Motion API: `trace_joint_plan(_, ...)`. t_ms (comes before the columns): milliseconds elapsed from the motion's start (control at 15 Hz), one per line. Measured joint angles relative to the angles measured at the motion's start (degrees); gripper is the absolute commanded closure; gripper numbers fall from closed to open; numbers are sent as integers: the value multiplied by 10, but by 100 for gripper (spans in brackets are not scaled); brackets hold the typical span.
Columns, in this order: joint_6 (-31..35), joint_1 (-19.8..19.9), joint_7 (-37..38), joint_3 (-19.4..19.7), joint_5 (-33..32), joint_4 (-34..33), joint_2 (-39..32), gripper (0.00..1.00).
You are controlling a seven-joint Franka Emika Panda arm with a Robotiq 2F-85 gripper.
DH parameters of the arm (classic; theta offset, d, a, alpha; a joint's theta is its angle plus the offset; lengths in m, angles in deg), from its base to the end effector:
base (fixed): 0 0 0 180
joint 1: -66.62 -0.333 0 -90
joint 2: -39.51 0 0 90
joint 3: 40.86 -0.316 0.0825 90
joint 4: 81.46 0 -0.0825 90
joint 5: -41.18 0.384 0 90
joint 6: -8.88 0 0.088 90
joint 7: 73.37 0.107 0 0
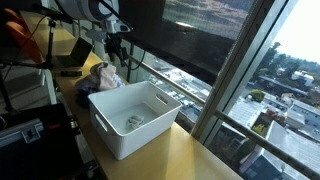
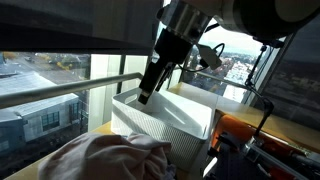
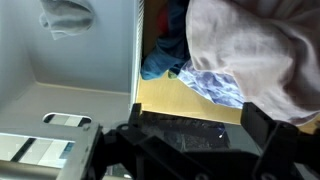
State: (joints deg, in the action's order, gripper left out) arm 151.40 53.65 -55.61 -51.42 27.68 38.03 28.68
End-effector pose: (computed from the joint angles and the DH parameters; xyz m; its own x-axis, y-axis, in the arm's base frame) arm 0.5462 0.2360 0.3581 0.9347 0.2635 0.2384 0.2526 -0.9646 0.0758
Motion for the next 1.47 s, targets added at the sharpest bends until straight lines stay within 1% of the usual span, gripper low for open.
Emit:
trace_joint_plan(200,51,-4,-35,0,9,-17,-68,0)
trace_joint_plan(333,63,-7,-61,0,20,-36,-107,0)
trace_joint_plan(400,63,-10,-69,0,23,-46,-125,12)
trace_joint_plan(467,63,-13,-74,0,23,-57,-142,28)
trace_joint_plan(800,48,-26,-84,4,24,-100,-204,66)
trace_joint_plan(933,41,-26,-84,6,26,-109,-216,80)
trace_joint_plan(1067,32,-26,-84,8,28,-115,-221,95)
trace_joint_plan(1133,28,-26,-84,9,29,-117,-223,100)
trace_joint_plan(1467,21,-26,-83,9,52,-119,-210,99)
